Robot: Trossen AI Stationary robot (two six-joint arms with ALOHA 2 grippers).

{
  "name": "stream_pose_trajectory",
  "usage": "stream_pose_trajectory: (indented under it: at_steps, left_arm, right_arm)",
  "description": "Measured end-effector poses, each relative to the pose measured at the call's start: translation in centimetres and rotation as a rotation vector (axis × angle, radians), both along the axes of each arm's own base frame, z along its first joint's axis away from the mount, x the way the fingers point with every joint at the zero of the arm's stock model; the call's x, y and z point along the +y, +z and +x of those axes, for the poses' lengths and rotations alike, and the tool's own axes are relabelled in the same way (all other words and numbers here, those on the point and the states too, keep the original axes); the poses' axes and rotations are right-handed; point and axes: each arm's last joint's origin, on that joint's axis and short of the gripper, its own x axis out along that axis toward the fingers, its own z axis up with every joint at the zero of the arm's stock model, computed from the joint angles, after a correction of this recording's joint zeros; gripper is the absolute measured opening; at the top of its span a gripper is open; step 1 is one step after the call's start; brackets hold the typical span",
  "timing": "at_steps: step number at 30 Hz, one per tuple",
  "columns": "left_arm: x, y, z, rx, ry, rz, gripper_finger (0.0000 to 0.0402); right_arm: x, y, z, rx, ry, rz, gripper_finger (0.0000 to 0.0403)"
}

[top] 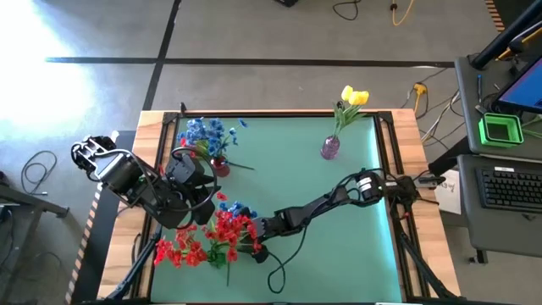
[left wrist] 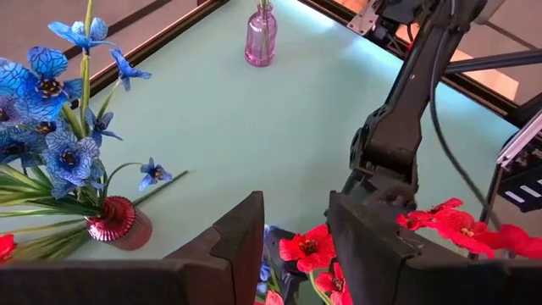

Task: Sort flowers into vase by color
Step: Put the blue flower into the red vase

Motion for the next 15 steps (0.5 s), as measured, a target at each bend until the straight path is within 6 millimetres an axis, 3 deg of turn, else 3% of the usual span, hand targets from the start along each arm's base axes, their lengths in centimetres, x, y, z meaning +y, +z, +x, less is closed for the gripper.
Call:
stream_pose_trajectory:
  at_steps: [15]
  left_arm:
    - [0.0,0.0,0.0,0.0,-0.002,0.002,0.0123]
  right_arm:
    - [-2.5,-0.5,0.0,0.187,0.028,0.15,0.0356]
